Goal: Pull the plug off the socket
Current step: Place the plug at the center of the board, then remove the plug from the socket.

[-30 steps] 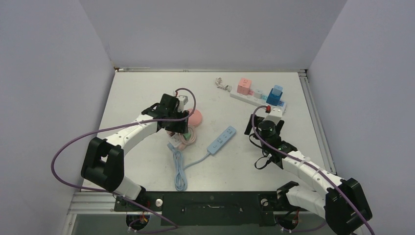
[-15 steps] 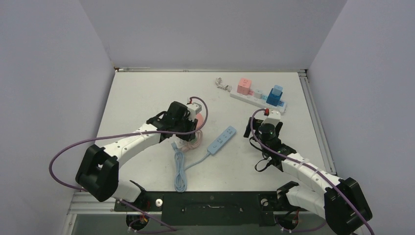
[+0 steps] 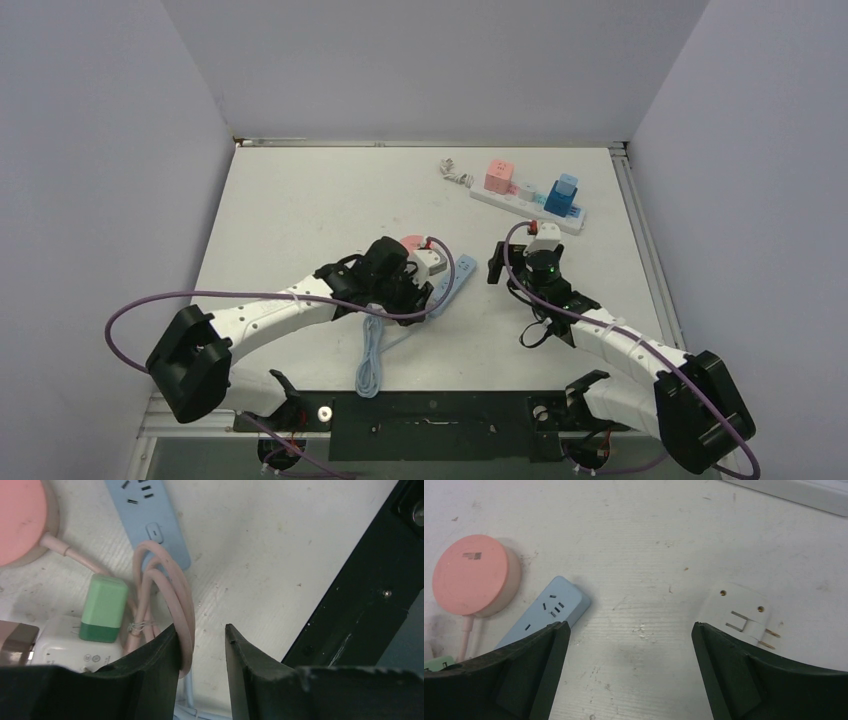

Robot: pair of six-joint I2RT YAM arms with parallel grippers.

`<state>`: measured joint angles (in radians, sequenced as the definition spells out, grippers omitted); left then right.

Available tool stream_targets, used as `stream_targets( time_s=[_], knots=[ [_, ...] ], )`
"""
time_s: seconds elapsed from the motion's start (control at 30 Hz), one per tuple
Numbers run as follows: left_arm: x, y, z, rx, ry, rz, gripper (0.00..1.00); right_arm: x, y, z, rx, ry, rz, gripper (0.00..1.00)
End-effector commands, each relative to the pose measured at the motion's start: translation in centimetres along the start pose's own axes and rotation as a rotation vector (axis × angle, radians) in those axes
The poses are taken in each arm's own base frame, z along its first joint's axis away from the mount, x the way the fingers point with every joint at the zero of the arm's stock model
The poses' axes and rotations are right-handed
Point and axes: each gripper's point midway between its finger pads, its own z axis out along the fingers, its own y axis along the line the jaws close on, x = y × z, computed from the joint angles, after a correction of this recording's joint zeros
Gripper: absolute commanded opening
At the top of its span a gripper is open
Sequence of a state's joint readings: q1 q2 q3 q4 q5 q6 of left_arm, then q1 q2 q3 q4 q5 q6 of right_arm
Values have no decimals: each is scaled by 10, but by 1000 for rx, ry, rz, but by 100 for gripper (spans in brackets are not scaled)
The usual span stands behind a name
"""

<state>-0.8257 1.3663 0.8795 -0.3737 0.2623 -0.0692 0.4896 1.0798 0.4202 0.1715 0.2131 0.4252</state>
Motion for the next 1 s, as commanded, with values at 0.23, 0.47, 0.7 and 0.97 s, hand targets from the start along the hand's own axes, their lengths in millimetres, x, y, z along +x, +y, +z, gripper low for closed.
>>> stream_targets(
  time_s=[0.23,0.47,0.7,0.97],
  knots=[
    [21,-40,-2,69,43,46,41,-6,114,1,-498,33,-75,91],
    [35,-50,0,33,90,70,57,1,154,14,-621,81,-44,91],
    [-27,-51,-35,-39,-173,-65,89,11,157,19,-615,88,-52,91],
    [-52,39,-76,-325,-336,-504,96,11,138,16,-532,43,-58,91]
  ],
)
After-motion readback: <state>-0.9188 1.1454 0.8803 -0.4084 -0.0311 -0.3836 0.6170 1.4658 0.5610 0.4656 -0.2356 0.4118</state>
